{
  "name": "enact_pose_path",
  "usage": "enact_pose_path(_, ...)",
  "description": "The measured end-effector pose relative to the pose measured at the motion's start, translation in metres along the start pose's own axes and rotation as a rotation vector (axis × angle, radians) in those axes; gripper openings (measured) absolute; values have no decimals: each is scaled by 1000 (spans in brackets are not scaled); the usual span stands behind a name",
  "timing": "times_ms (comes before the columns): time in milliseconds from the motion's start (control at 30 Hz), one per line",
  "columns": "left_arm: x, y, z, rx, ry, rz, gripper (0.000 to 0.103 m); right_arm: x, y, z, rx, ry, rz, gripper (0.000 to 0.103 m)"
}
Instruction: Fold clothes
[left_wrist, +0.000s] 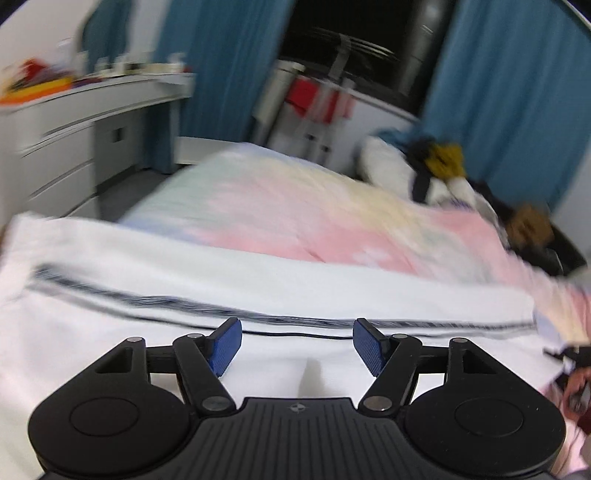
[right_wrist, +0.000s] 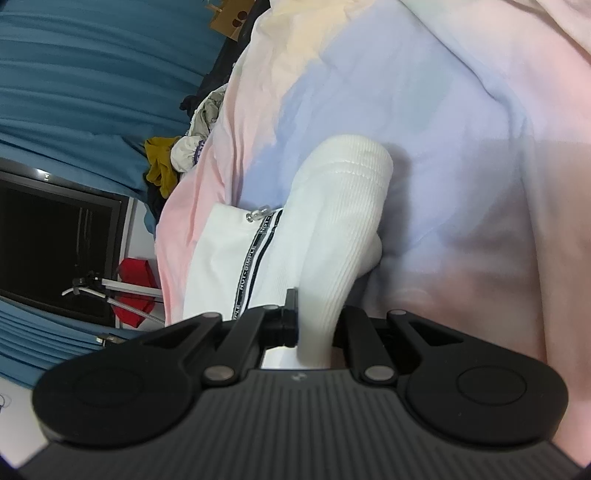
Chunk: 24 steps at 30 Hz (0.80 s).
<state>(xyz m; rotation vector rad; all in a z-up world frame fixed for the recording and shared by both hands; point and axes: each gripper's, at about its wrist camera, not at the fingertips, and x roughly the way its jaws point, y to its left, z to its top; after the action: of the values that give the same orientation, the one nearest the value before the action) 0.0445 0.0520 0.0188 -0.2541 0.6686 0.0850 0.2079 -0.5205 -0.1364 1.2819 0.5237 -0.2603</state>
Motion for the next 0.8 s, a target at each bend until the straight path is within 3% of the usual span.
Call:
enact_pose_path(167,50,-46,-12,28,43,-60,69,0,0,0,-6,1,2,9)
enact_pose_path(400,116,-65,-43,75,73,3,69,0,1,-2,-20,1,4,9)
enact_pose_path(800,136,-59,-62,122,64,26,69,-1,16,-7,-103,-28,-23,9)
